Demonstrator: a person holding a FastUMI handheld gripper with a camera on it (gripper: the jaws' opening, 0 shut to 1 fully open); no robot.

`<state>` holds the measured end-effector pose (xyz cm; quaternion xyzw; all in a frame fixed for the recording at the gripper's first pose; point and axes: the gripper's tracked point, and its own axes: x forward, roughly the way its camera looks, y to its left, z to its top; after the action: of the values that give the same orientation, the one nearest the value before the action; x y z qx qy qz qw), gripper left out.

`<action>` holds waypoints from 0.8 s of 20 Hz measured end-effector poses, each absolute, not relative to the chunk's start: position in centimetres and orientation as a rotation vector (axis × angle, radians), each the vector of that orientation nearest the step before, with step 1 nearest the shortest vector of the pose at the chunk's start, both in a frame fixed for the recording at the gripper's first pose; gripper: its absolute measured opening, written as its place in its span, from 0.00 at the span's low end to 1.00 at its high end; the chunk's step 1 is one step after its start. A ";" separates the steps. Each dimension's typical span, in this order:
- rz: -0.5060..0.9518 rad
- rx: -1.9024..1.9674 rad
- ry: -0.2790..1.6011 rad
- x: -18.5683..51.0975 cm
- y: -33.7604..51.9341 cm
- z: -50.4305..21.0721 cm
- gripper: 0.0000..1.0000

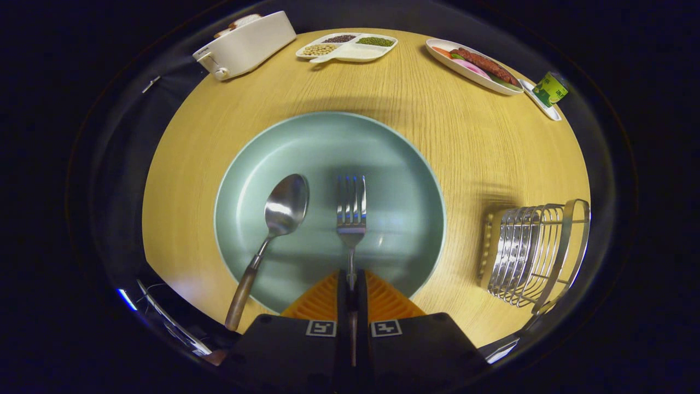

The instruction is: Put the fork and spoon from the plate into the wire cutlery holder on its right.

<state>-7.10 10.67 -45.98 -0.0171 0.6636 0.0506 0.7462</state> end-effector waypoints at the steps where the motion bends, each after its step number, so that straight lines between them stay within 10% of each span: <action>1: 0.109 -0.020 1.451 -7.0 10.5 -45.6 0.08; 16: 0.210 0.026 1.395 -6.5 4.2 -33.6 0.08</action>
<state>-6.54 4.24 -33.62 0.0120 0.6410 0.0966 0.7613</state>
